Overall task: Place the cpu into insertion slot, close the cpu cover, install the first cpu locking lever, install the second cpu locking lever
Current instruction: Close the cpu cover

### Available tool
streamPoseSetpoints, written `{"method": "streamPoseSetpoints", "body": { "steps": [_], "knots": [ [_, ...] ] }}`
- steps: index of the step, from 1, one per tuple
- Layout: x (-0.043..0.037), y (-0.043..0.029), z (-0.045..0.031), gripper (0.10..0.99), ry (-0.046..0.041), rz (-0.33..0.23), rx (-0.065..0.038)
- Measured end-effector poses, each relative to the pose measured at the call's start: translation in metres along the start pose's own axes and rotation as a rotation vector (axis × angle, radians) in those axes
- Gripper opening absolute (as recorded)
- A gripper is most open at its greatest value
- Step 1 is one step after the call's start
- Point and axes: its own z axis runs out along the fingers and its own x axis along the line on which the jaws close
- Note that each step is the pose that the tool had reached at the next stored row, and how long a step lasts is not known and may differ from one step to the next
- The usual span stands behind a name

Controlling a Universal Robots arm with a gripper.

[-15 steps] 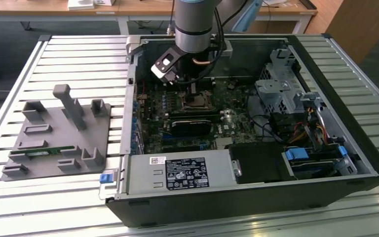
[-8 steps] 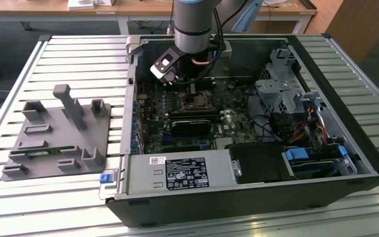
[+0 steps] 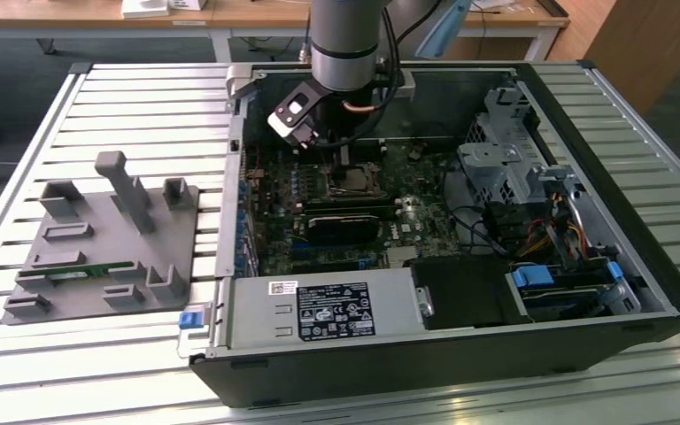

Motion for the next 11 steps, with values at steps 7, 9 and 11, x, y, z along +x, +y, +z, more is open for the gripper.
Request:
{"method": "streamPoseSetpoints", "body": {
  "steps": [7, 9, 11],
  "knots": [
    [0.0001, 0.0093, 0.0001, 0.106, 0.0000, 0.000, 0.001],
    [0.0001, 0.0127, 0.0001, 0.106, -0.0002, 0.000, 0.001],
    [0.0001, 0.0157, 0.0002, 0.106, -0.0001, 0.000, 0.001]
  ]
}}
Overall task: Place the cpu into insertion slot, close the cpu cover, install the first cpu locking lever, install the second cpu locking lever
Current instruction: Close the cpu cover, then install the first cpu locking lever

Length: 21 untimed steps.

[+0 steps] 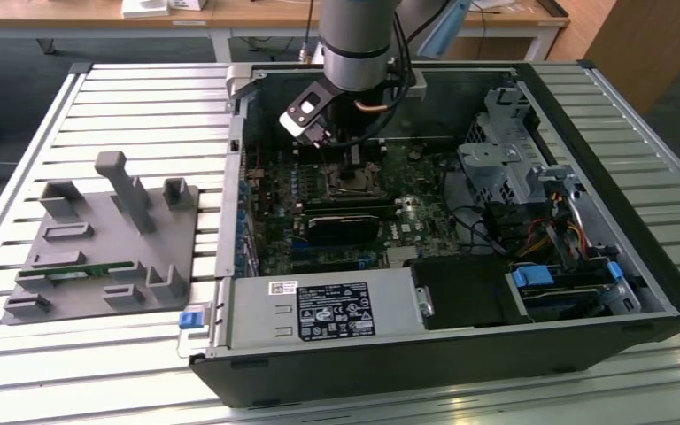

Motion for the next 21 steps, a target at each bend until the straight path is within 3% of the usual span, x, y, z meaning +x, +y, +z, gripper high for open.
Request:
{"method": "streamPoseSetpoints", "body": {
  "steps": [10, 21],
  "knots": [
    [0.0001, 0.0085, 0.0002, 0.106, 0.0000, 0.000, 0.000],
    [0.0001, 0.0091, -0.0019, 0.106, 0.0000, 0.000, 0.000]
  ]
}}
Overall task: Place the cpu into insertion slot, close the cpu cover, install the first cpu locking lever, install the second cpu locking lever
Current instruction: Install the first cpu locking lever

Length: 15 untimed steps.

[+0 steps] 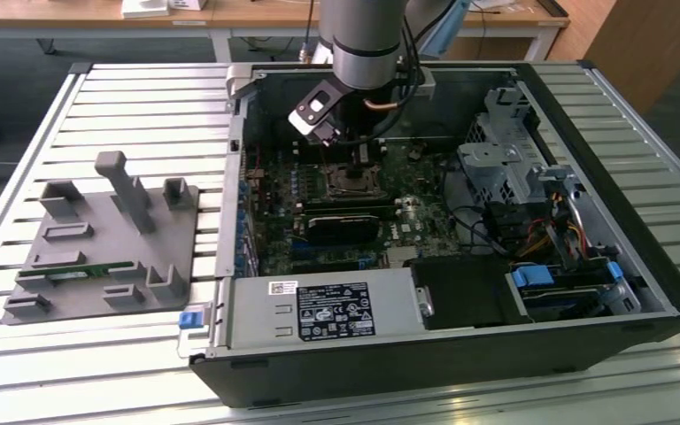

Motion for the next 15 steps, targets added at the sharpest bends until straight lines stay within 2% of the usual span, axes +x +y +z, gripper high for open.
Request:
{"method": "streamPoseSetpoints", "body": {
  "steps": [7, 12, 15],
  "knots": [
    [0.0000, 0.0001, -0.0023, 0.106, -0.0002, 0.000, 0.000],
    [0.0000, 0.0000, -0.0025, 0.106, -0.0039, 0.000, 0.000],
    [0.0001, 0.0001, -0.0064, 0.106, -0.0037, 0.000, 0.000]
  ]
}}
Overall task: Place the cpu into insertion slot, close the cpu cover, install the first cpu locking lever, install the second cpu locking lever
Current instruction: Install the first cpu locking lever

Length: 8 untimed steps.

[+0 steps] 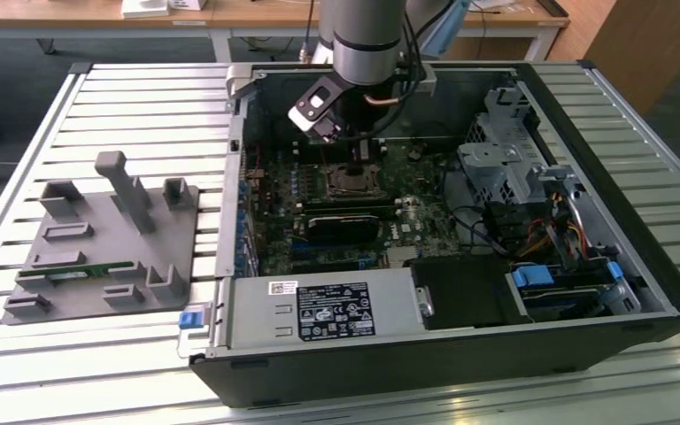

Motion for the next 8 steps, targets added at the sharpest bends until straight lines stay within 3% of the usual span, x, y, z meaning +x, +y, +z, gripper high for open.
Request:
{"method": "streamPoseSetpoints", "body": {
  "steps": [8],
  "knots": [
    [0.0001, 0.0003, -0.0146, 0.106, 0.0001, 0.000, 0.000]
  ]
}}
